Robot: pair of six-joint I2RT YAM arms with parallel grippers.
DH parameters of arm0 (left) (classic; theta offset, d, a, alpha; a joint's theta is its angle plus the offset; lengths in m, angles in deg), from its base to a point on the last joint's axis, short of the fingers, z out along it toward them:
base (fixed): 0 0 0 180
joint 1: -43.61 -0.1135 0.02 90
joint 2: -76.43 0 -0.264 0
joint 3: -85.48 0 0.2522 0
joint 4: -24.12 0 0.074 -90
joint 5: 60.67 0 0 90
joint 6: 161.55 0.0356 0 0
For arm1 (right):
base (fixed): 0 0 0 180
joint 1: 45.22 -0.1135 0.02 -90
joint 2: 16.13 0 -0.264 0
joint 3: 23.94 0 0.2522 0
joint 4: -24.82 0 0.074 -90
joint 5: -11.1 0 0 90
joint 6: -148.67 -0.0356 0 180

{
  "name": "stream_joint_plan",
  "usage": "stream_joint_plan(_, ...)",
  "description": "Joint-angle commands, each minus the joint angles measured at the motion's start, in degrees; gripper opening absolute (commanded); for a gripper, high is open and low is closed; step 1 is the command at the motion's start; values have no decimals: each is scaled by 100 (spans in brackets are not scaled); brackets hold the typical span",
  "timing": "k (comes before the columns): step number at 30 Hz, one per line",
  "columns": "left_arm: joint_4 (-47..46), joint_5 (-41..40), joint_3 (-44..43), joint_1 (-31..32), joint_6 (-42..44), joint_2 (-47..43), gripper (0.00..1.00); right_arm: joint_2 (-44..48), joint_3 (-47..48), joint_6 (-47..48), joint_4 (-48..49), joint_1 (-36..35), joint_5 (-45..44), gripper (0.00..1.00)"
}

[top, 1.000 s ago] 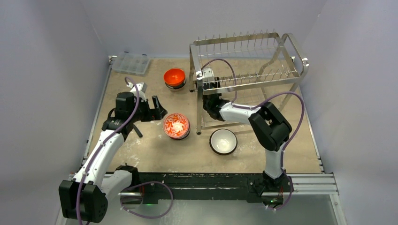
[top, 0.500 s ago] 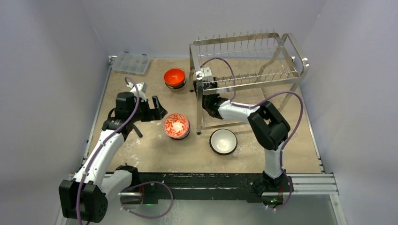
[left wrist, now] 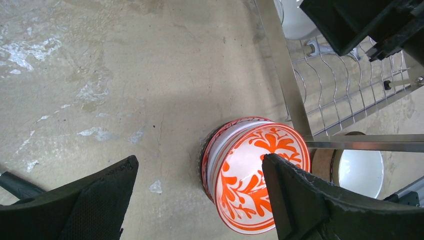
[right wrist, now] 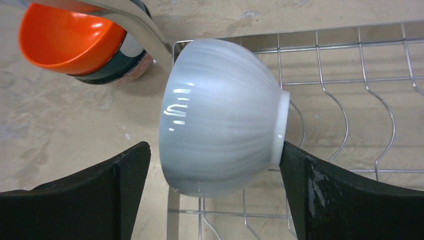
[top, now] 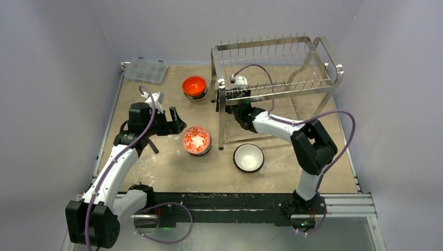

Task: Load the bowls into the dish rack
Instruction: Place the bowl in the dish rack.

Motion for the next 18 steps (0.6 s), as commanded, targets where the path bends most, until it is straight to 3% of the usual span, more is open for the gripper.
stream_joint_plan(1,-211,169,71,-33,43,11,93,631,-252,-797,128,188,744,99)
stream_joint_plan(13,-296,447,126,-27,34,140,85,1364,-1131,-1265,121,546,1297,99)
stream_joint_plan(18,-281,411,121,123,42,262,74,1683,-1570,-1418,91,704,1738,99)
